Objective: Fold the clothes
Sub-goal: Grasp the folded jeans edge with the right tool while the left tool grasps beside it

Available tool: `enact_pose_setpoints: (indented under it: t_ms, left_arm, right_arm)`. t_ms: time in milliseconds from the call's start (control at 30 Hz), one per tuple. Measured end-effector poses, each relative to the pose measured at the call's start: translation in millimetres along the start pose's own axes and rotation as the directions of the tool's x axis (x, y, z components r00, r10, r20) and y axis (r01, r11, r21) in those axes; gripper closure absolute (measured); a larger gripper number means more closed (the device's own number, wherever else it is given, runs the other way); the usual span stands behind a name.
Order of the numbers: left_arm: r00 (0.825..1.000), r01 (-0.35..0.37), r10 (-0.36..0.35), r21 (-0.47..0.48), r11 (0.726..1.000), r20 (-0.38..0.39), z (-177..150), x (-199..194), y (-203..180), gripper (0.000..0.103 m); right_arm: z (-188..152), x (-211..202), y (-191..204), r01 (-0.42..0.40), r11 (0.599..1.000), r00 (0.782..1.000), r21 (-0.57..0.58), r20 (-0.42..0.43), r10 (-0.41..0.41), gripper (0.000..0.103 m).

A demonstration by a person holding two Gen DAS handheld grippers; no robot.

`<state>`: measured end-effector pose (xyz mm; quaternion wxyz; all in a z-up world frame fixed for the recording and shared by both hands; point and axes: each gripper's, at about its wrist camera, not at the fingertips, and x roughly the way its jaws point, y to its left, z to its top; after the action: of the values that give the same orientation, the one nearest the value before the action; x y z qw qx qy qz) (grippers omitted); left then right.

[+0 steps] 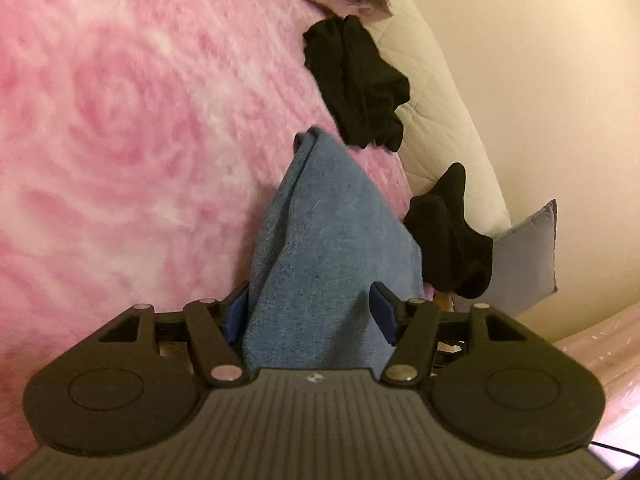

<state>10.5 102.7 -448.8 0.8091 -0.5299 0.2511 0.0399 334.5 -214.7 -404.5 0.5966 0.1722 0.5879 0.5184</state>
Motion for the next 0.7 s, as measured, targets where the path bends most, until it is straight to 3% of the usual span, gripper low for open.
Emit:
enact_pose_setpoints:
  t_ms: [100,233,333,400,500,600,700]
  left_arm:
    - [1.0,0.012,-0.012,0.028,1.0,-0.014,-1.3,7.1,-6.8,0.051]
    - [1.0,-0.002,0.003,0.061,0.998,-0.018,-2.2,15.8,-13.4,0.051]
    - [1.0,0.003,-0.003,0.064,0.998,-0.009,-5.5,11.0,-13.3,0.064]
    - [1.0,-0.002,0.002,0.077,0.997,0.003,-8.3,4.3,-14.9,0.072]
    - [1.0,-0.011,0.008,0.094,0.996,0.026,-12.7,-12.8,-17.4,0.075]
    - [0.998,-0.025,0.019,0.095,0.995,0.067,-21.1,-45.7,-12.9,0.075]
    - [0.99,-0.031,0.021,0.071,0.997,0.138,-29.6,-103.2,2.6,0.076]
  right_arm:
    - [0.0,7.6,-2.7,-0.04,0.999,0.999,0.003,-0.034,0.04,0.051]
    - [3.9,21.3,-2.9,-0.065,0.997,0.997,0.044,-0.045,0.067,0.051]
    - [1.8,30.1,2.9,-0.076,0.997,0.997,0.034,-0.032,0.077,0.052]
    - [-1.9,32.1,5.7,-0.079,0.996,0.997,0.036,-0.015,0.08,0.065]
    - [-10.3,32.2,9.3,-0.124,0.99,0.992,0.07,0.004,0.124,0.076]
    - [-22.7,36.8,25.3,-0.147,0.987,0.989,0.071,-0.002,0.147,0.077]
    - [-36.5,57.0,54.4,-0.179,0.982,0.983,0.059,-0.033,0.181,0.077]
